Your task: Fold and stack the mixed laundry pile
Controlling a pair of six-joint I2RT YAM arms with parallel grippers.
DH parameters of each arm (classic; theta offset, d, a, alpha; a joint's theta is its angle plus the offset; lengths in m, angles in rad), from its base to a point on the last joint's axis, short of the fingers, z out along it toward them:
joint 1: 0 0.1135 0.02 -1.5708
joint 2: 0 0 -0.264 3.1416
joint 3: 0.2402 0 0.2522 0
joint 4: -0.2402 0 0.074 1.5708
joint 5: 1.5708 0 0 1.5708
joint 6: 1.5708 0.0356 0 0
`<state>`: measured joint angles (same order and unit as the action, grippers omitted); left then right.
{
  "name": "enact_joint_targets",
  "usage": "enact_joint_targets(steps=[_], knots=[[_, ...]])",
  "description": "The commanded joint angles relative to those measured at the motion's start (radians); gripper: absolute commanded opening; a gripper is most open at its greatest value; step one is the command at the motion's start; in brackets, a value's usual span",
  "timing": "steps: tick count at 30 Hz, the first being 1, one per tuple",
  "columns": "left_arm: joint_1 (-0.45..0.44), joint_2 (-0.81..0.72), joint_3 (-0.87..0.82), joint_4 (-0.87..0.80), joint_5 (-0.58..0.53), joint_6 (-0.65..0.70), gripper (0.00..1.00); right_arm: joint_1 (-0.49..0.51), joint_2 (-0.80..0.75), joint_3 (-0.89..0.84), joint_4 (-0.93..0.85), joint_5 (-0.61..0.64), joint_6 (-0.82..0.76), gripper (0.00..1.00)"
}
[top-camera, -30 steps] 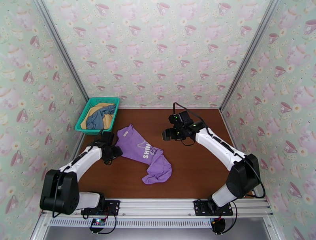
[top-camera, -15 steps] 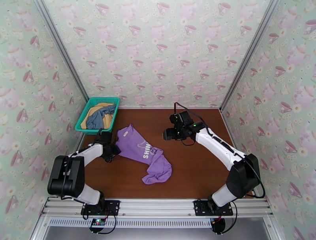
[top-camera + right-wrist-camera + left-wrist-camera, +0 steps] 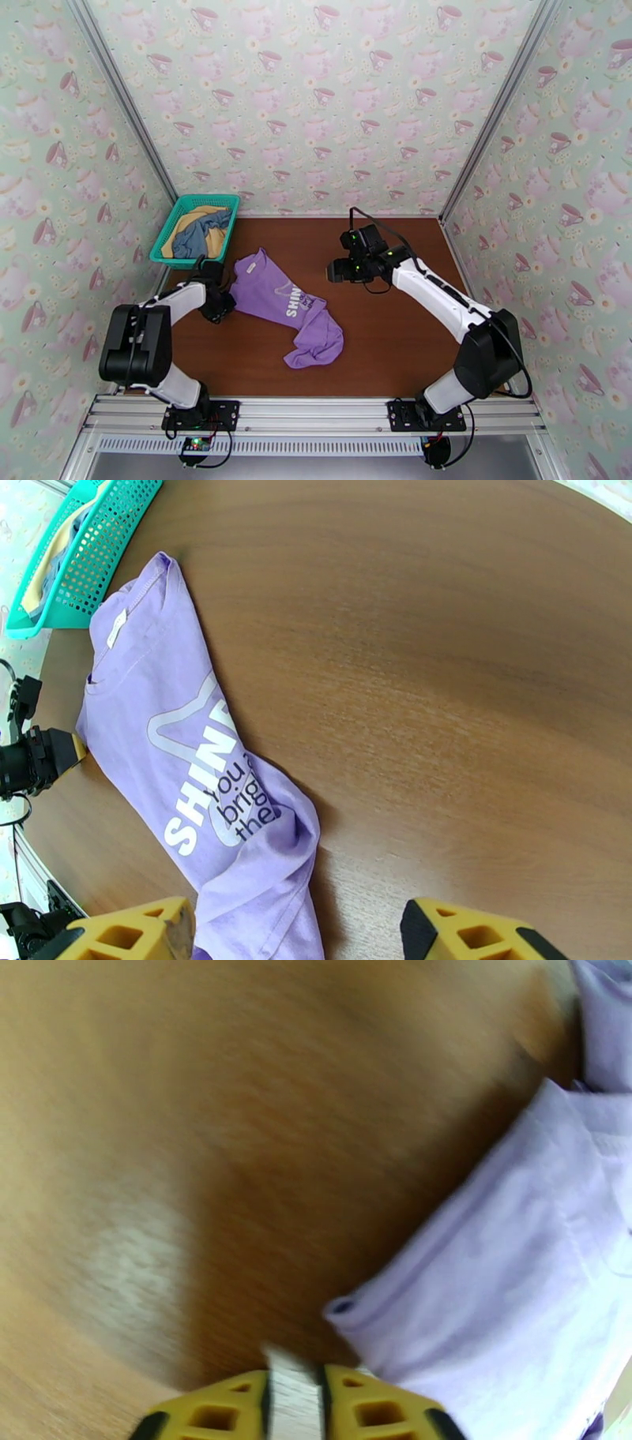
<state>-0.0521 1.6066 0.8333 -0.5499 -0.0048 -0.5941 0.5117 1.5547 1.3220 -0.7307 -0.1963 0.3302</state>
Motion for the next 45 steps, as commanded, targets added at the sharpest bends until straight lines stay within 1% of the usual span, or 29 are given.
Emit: enact_joint_targets(steps=[1,6,10,12,17,22,28,29,30,31,32,33,37,39,41,43,45], knots=[[-0.093,0.034,0.011,0.341,0.124,0.014,0.41,0.01,-0.049,-0.013,0.005,-0.01,0.005,0.74],[-0.174,-0.045,0.124,0.121,-0.039,0.038,0.44,0.01,-0.062,-0.025,0.008,-0.008,0.0,0.74],[-0.177,-0.033,0.158,0.048,-0.093,0.026,0.49,0.01,-0.069,-0.043,0.019,-0.014,0.0,0.74],[-0.171,-0.006,0.158,0.04,-0.098,0.011,0.49,0.01,-0.072,-0.048,0.019,-0.014,-0.002,0.74],[-0.168,0.105,0.219,0.013,-0.086,-0.041,0.49,0.009,-0.082,-0.056,0.014,-0.005,-0.008,0.74],[-0.171,0.19,0.252,-0.045,-0.112,-0.101,0.49,0.01,-0.09,-0.06,0.012,0.004,-0.009,0.75],[-0.184,0.257,0.277,-0.115,-0.137,-0.117,0.48,0.01,-0.089,-0.068,0.011,0.012,-0.011,0.75],[-0.191,0.259,0.276,-0.112,-0.139,-0.116,0.46,0.009,-0.09,-0.07,0.01,0.016,-0.013,0.75],[-0.195,0.262,0.277,-0.109,-0.141,-0.116,0.38,0.009,-0.089,-0.071,0.012,0.017,-0.013,0.75],[-0.197,0.267,0.278,-0.105,-0.139,-0.113,0.28,0.009,-0.089,-0.072,0.011,0.021,-0.015,0.75],[-0.197,0.273,0.282,-0.099,-0.134,-0.11,0.13,0.01,-0.087,-0.071,0.01,0.022,-0.016,0.75],[-0.197,0.276,0.284,-0.095,-0.13,-0.107,0.0,0.01,-0.085,-0.07,0.007,0.021,-0.016,0.75],[-0.228,0.24,0.319,-0.107,-0.135,-0.08,0.0,0.008,-0.093,-0.067,-0.001,0.027,-0.022,0.75],[-0.267,0.213,0.375,-0.151,-0.158,-0.058,0.0,0.009,-0.097,-0.067,-0.01,0.043,-0.027,0.75],[-0.313,0.209,0.44,-0.195,-0.158,-0.037,0.0,0.008,-0.097,-0.065,-0.03,0.081,-0.032,0.75],[-0.365,0.226,0.501,-0.21,-0.129,-0.023,0.0,0.002,-0.097,-0.062,-0.051,0.112,-0.036,0.75],[-0.423,0.272,0.552,-0.186,-0.083,-0.024,0.0,-0.012,-0.1,-0.063,-0.065,0.128,-0.029,0.76]])
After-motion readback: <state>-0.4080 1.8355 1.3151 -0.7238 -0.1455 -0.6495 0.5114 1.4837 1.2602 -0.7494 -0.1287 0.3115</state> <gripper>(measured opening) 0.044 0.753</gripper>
